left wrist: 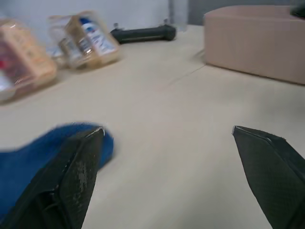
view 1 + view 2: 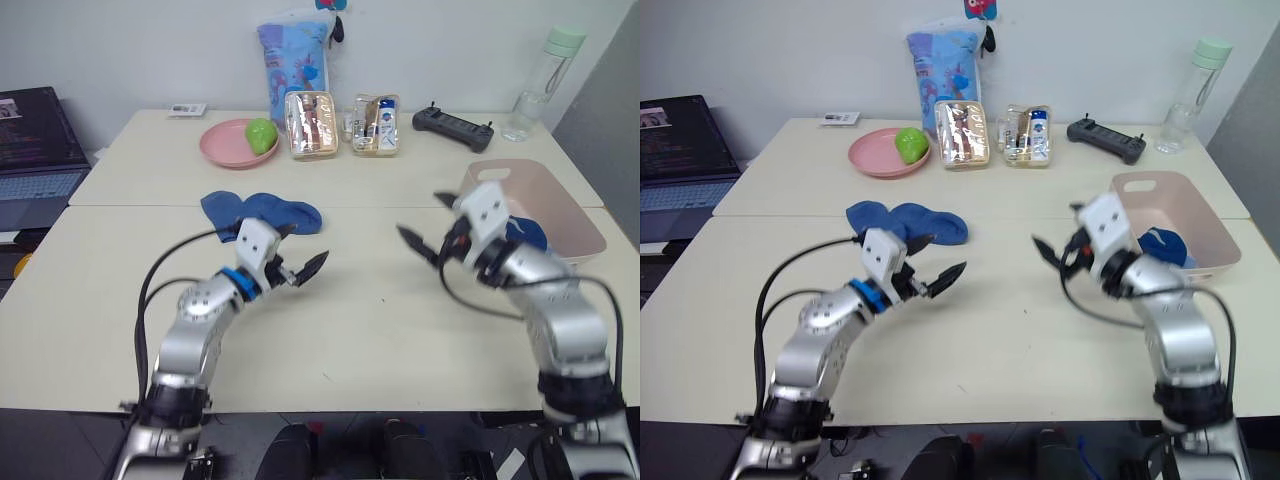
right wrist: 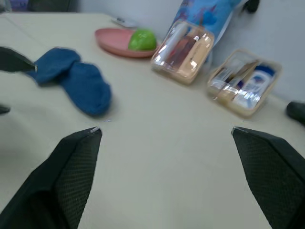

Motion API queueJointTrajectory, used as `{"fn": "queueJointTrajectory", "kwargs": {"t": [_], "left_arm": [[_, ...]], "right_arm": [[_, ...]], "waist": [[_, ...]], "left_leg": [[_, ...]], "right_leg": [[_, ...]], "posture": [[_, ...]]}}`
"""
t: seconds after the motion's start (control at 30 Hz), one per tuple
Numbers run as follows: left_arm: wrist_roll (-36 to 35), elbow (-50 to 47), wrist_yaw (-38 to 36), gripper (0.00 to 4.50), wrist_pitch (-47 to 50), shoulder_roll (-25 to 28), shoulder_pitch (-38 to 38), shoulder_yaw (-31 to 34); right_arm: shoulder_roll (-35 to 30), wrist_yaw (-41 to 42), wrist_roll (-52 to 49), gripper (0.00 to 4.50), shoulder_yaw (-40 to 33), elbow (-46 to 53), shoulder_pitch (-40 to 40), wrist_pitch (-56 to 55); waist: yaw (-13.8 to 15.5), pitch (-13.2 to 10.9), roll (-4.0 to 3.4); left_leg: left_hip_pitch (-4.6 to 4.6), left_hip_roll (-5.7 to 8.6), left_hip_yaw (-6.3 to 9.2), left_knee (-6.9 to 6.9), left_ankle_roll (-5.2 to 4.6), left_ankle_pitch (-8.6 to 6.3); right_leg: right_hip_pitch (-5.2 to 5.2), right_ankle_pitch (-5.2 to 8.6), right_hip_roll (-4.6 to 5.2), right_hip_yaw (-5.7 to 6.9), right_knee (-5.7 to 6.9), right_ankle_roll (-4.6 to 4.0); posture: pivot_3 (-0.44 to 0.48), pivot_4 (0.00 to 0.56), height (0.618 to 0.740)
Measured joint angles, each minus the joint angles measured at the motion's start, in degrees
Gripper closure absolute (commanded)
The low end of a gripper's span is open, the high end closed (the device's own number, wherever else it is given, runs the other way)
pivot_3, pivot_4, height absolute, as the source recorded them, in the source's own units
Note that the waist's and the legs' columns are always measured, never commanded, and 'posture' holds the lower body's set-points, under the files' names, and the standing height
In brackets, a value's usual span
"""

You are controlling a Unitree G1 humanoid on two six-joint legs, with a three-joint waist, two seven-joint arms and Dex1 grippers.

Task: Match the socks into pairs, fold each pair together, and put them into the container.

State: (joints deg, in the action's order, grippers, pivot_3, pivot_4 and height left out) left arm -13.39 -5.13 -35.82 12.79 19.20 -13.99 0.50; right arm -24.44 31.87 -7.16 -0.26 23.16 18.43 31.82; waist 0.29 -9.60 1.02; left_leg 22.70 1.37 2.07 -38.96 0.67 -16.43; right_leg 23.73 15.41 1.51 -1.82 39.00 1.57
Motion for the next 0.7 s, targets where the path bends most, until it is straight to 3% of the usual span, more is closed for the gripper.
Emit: {"fn": "queueJointTrajectory", "kwargs": {"t": [0.17,0.37,0.57,0.7], "left_arm": [[1.6,-1.6,5.4,0.0,-4.9,-3.4,10.0,0.3],[3.3,-3.5,8.8,0.0,-9.3,-3.7,19.1,1.2],[1.9,-4.6,11.5,0.0,-10.1,-3.6,23.7,7.0],[0.6,-4.7,11.6,0.0,-7.1,-0.8,20.0,9.2]], "right_arm": [[2.8,-7.8,5.7,0.02,2.2,2.9,-14.3,-4.4],[6.4,-13.0,9.4,0.02,6.1,2.9,-25.4,-9.1],[11.5,-17.8,12.7,0.02,10.1,3.0,-25.9,-10.2],[11.2,-16.0,12.6,0.02,11.6,1.3,-18.3,-9.9]], "waist": [[-0.3,0.1,0.09],[-0.6,0.1,0.09],[-0.6,0.2,0.11],[-0.5,0.2,0.13]], "left_leg": [[-0.26,0.01,0.0,0.09,-0.01,0.0],[-0.45,-0.08,-0.03,0.17,-0.01,0.0],[-0.68,-0.09,-0.03,0.2,-0.02,-0.01],[-0.68,-0.08,0.07,0.18,-0.02,-0.01]], "right_leg": [[-0.2,-0.06,-0.02,0.01,-0.04,0.01],[-0.31,-0.04,-0.11,-0.02,-0.05,0.01],[-0.51,-0.01,-0.13,0.01,-0.12,0.0],[-0.56,-0.01,-0.16,0.15,-0.11,0.0]], "posture": [[0.0,0.15,0.74],[0.0,0.15,0.74],[0.0,0.15,0.74],[0.0,0.15,0.74]]}}
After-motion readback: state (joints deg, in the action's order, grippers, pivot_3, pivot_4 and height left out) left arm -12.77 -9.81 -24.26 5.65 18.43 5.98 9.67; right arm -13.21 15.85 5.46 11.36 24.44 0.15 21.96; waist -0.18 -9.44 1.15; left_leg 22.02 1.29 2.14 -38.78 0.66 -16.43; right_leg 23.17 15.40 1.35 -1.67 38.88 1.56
